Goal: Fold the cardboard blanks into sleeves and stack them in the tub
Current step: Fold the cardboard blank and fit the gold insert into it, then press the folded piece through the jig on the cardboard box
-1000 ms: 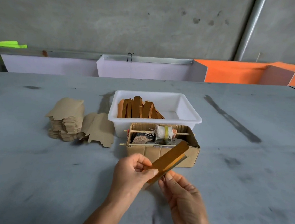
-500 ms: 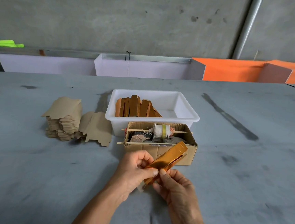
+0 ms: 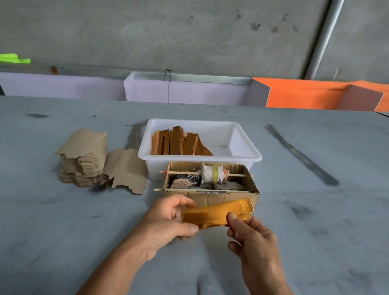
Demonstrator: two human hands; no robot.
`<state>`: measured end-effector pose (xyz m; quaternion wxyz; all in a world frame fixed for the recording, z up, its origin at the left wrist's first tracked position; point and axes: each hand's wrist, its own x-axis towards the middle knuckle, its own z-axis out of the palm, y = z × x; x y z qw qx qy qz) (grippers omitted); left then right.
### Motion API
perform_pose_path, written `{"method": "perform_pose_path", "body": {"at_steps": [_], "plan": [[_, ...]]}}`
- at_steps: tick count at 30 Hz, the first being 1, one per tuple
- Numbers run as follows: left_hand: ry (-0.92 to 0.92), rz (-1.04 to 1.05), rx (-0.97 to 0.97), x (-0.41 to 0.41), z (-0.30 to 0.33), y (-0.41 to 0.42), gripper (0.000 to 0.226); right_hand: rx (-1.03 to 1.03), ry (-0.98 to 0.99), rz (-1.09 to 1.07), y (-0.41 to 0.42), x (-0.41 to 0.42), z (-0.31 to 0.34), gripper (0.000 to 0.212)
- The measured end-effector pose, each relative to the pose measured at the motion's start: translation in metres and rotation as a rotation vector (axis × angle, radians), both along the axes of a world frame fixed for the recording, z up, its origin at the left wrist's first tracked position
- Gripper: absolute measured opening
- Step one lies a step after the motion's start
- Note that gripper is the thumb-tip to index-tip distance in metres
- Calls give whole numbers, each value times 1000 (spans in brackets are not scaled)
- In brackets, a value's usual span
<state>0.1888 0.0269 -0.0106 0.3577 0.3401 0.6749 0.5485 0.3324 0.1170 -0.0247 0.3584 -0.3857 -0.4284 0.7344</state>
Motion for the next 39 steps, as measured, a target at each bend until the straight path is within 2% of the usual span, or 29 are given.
{"method": "perform_pose_path", "body": {"at_steps": [2,5,7,10,12,14,18,21,23,26,31,34,39], "plan": [[-161,125,134,1,1,2,37,-24,29,-31,0,-2,3,11],[-375,245,266,16,-6,9,21,-80,121,-99,-5,-12,9,7],[-444,281,307,24,-11,12,9,-87,142,-97,-10,-21,13,6],[-482,345,328,23,-12,12,14,-81,118,-56,-16,-29,14,7],[-478,390,329,20,-12,11,9,-27,62,-9,-15,-29,16,11],[-477,450,348,14,-12,8,5,167,-63,-32,-8,-26,19,16],[-479,544,386,0,-10,3,11,825,-538,-213,25,-25,35,7],[-478,575,395,-3,-12,3,14,1052,-942,-58,44,-42,38,20],[-493,582,401,-2,-12,4,13,1129,-1134,46,50,-53,39,27],[-506,590,394,-3,-11,4,10,1099,-1235,116,56,-64,45,29],[-520,611,394,-10,-10,-1,9,964,-1290,256,61,-77,51,33],[-529,612,387,-9,-9,-2,8,903,-1275,222,63,-78,51,22],[-519,601,394,-9,-7,-3,7,843,-1255,140,65,-82,47,23]]}}
